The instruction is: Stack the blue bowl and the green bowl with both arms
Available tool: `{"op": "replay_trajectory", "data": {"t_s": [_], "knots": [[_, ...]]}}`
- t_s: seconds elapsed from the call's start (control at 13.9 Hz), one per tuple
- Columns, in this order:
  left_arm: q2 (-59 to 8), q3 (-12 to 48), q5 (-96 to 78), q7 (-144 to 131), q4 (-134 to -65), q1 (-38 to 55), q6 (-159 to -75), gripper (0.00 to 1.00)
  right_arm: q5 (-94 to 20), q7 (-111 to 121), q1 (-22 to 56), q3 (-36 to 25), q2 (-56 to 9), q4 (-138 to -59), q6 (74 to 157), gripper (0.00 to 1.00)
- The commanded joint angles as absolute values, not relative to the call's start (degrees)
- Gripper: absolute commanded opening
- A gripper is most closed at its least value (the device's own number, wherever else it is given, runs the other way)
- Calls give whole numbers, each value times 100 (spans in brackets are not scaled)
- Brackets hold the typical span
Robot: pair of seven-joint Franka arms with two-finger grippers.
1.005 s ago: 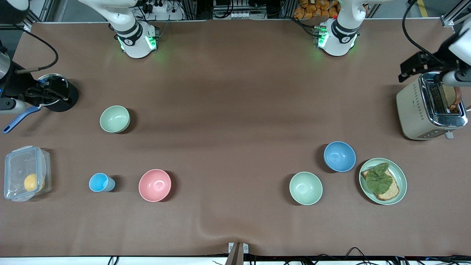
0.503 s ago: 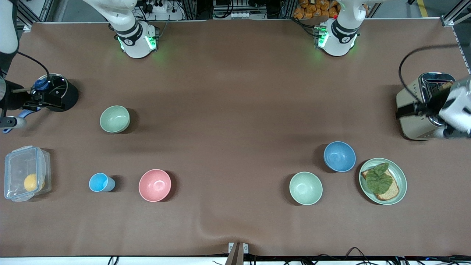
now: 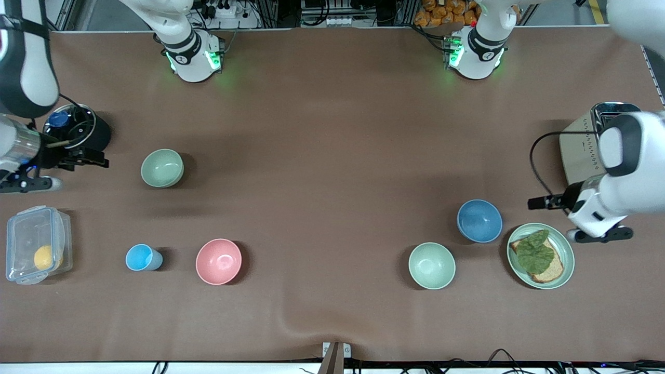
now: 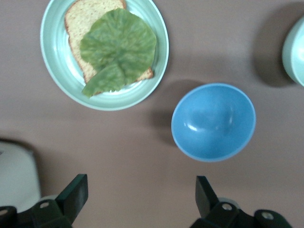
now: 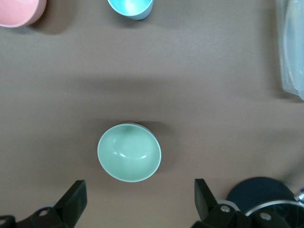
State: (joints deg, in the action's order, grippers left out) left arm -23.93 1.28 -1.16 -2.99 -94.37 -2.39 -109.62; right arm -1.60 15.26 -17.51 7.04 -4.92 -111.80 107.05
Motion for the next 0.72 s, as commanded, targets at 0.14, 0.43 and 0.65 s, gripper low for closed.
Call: {"op": "replay_trajectory", "data": {"t_s": [0.14, 0.43, 0.65], "knots": [[-2373, 193, -62, -545, -10527, -167, -12328, 100, -492, 2047, -2039, 791, -272, -12320, 11722, 100], [-2803, 193, -88, -860, -10512, -36, -12559, 100, -492, 2136, -2083, 782, -325, -12857, 12434, 100], [-3110, 193, -79, -1177, -10485, 96, -12831, 100, -483, 2136, -2074, 791, -483, -13244, 13085, 100]]}}
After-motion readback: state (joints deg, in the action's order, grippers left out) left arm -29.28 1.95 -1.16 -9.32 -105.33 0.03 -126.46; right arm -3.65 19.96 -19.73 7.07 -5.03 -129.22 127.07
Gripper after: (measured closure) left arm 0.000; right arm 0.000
